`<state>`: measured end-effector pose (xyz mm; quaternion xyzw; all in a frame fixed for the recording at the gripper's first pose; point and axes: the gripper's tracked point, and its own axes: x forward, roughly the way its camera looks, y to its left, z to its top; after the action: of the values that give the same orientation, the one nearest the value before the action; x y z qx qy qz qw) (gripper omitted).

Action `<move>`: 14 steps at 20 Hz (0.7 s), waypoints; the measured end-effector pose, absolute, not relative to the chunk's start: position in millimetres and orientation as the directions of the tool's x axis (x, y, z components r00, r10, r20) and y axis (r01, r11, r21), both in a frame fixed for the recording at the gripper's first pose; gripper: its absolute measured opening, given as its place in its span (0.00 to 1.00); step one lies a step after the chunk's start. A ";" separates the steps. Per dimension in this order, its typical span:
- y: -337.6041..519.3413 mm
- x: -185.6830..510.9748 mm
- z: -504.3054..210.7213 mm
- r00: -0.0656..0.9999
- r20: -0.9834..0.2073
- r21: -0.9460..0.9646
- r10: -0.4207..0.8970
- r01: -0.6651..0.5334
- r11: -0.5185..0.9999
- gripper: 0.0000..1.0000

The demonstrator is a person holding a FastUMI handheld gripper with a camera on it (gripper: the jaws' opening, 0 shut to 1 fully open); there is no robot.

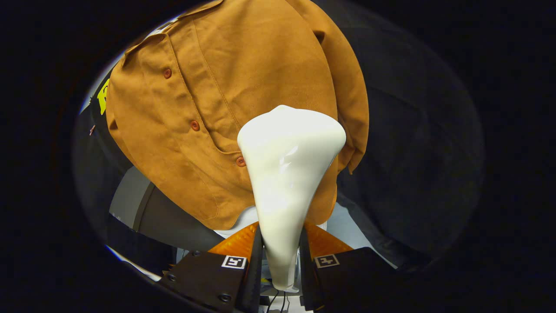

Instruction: Iron the clothes twice with a garment steamer, once on the left side and once on the right side.

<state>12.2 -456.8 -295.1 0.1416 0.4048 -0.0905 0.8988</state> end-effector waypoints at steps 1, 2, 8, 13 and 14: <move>-453.8 11.6 -283.3 0.671 -0.739 0.168 -0.063 0.275 0.947 0.42; -449.8 11.9 -270.6 0.686 -0.723 0.154 -0.080 0.274 0.949 0.42; -394.8 24.8 -164.1 0.824 -0.545 0.083 -0.154 0.236 0.968 0.42; -306.4 41.6 -94.0 0.904 -0.415 0.070 -0.104 0.145 0.987 0.42; -286.8 44.5 -85.8 0.915 -0.395 0.069 -0.083 0.120 0.990 0.42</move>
<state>44.5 -286.8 -85.8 0.0461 0.1999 -0.0520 0.9774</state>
